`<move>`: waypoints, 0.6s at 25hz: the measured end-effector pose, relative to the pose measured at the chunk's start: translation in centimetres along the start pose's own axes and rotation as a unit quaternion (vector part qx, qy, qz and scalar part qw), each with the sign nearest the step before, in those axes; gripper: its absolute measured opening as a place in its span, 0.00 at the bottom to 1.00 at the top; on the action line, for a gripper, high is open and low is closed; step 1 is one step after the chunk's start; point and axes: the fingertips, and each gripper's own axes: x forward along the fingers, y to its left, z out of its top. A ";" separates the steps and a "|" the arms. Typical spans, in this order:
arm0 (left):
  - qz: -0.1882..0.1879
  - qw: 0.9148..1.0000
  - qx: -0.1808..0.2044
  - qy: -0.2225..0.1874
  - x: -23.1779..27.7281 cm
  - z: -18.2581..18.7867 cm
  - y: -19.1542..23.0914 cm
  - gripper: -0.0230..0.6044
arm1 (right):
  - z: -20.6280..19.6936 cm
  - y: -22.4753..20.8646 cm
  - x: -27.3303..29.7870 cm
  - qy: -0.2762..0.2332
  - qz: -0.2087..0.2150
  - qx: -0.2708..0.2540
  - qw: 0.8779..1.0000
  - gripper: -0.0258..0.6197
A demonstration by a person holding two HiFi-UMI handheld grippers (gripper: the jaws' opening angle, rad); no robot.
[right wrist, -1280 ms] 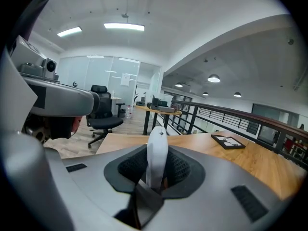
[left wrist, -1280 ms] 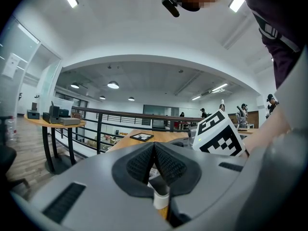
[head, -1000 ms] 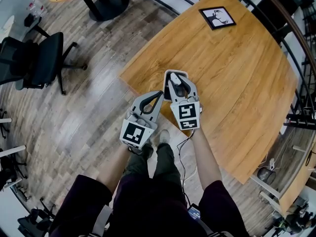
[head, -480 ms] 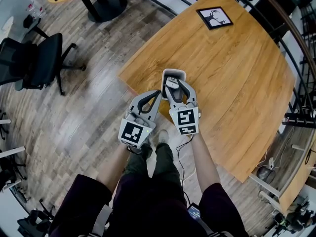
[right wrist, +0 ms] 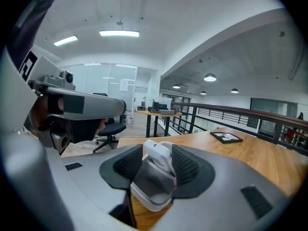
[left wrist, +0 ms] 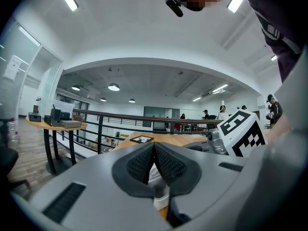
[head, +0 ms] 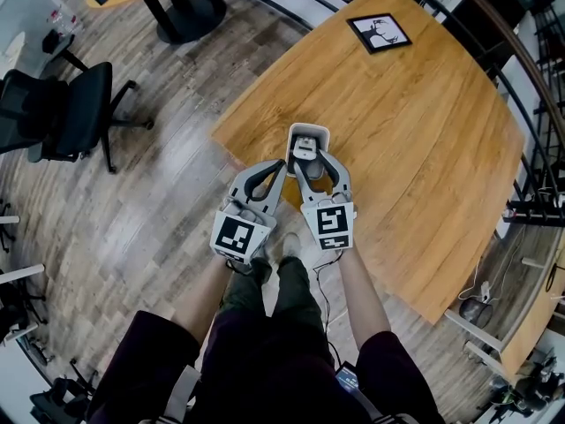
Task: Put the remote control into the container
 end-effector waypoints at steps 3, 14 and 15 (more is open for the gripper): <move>0.001 1.000 0.003 0.006 -0.7 0.7 -0.3 0.06 | 1.1 0.4 -1.6 -0.009 -0.005 0.000 1.000 0.32; -0.007 1.000 0.024 -0.011 -3.4 8.1 -3.8 0.06 | 10.2 -0.6 -10.8 -0.094 -0.031 0.054 0.994 0.32; -0.007 0.999 0.028 -0.012 -3.7 8.7 -4.1 0.05 | 10.8 -0.7 -11.4 -0.099 -0.034 0.055 0.993 0.32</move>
